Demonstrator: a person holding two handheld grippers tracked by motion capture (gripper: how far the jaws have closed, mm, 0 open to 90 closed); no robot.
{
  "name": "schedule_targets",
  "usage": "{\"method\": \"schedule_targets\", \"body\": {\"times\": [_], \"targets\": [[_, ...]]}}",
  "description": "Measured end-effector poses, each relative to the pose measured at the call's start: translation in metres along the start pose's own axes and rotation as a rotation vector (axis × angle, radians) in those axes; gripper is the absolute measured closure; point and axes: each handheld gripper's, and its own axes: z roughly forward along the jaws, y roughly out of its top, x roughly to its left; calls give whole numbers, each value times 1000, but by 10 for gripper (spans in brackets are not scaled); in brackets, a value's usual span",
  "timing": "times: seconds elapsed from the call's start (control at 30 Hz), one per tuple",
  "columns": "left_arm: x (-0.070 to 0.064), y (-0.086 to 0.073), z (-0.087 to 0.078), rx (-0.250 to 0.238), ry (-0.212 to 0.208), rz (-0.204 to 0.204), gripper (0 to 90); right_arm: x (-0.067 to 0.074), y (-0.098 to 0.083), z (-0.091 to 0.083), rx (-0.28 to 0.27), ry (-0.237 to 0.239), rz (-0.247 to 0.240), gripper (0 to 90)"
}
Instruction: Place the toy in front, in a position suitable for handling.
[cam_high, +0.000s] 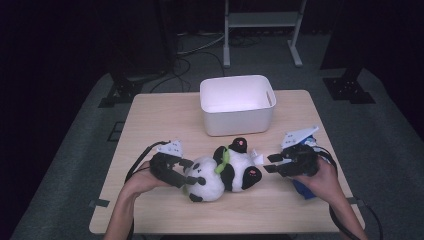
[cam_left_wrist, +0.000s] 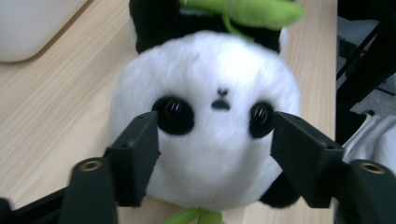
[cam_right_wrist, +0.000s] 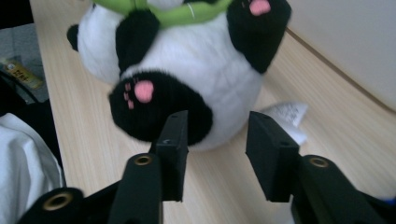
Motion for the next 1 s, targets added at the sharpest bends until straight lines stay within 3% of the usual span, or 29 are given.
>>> {"method": "schedule_targets", "body": {"times": [0.1,0.23,0.43,0.67,0.83,1.0], "targets": [[3,-5,1,31,3,-5,295,-2,18,10,18,31,-13,608],[7,-11,3,23,0,-25,279,-1,31,29,69,84,-27,662],[12,-15,9,0,-39,-43,268,4,24,37,110,129,-25,703],[14,-9,14,-39,-12,-51,266,12,16,36,146,156,-25,684],[13,-8,15,-45,-10,-42,261,15,11,32,142,126,-30,618],[13,-11,17,-54,-4,-47,250,-5,6,8,116,33,9,566]]}}
